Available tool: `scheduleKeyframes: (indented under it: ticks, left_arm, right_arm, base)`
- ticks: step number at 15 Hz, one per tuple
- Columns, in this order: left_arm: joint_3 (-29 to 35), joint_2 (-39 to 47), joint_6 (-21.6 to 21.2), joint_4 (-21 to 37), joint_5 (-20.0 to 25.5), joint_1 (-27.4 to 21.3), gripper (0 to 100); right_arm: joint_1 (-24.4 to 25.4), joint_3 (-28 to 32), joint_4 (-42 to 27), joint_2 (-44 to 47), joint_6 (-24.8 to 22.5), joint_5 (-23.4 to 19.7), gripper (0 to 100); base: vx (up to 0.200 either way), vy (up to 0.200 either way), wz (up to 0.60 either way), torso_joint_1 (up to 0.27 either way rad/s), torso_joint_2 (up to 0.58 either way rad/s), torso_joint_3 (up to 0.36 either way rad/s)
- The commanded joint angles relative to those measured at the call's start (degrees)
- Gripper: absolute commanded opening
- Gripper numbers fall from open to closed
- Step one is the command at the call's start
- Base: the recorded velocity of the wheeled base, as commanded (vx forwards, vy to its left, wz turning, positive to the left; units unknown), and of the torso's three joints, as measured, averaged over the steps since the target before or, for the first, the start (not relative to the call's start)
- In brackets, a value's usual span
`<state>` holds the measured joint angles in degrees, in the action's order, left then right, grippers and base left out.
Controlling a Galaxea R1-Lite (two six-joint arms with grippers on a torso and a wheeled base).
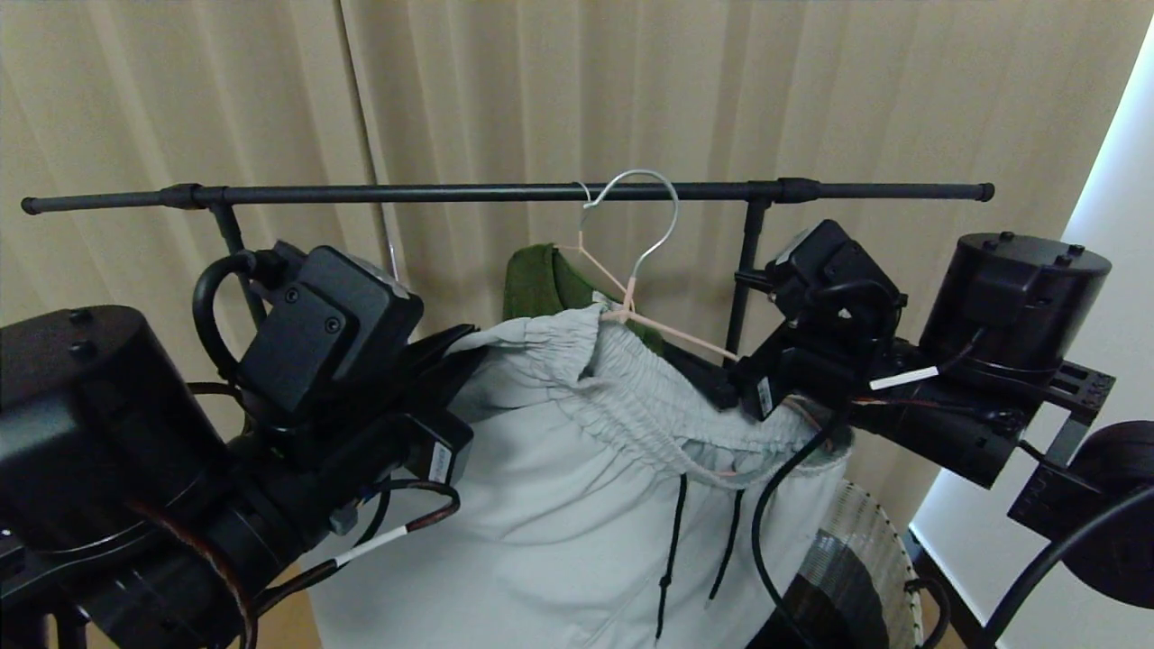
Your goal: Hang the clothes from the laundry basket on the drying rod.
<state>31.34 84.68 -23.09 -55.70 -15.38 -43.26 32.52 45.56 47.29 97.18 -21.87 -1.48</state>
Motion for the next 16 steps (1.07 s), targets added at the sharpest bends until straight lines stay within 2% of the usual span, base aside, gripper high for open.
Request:
scheduleKeyframes:
  ticks: [1,13,14,16]
  left_arm:
    - [-0.05,-0.13,0.06,-1.52,0.0,-0.15,0]
    - [-7.17,-0.65,0.41,-5.47,0.53,0.2,0]
    - [-7.44,-0.56,1.2,-5.47,0.53,0.2,100]
    - [-9.55,-0.56,2.35,-5.56,0.62,0.2,100]
  right_arm:
    - [0.0,-0.2,0.0,0.46,-0.01,0.07,0]
    - [0.17,0.59,0.44,0.29,-0.01,0.33,0]
    - [0.08,0.5,0.44,0.11,-0.01,0.33,0]
    - [-0.36,0.23,0.61,-0.15,0.07,0.42,0]
  base:
    - [0.0,0.0,0.0,0.0,0.0,0.0]
    - [0.0,0.0,0.0,0.0,0.0,0.0]
    - [0.0,0.0,0.0,0.0,0.0,0.0]
    - [0.0,0.0,0.0,0.0,0.0,0.0]
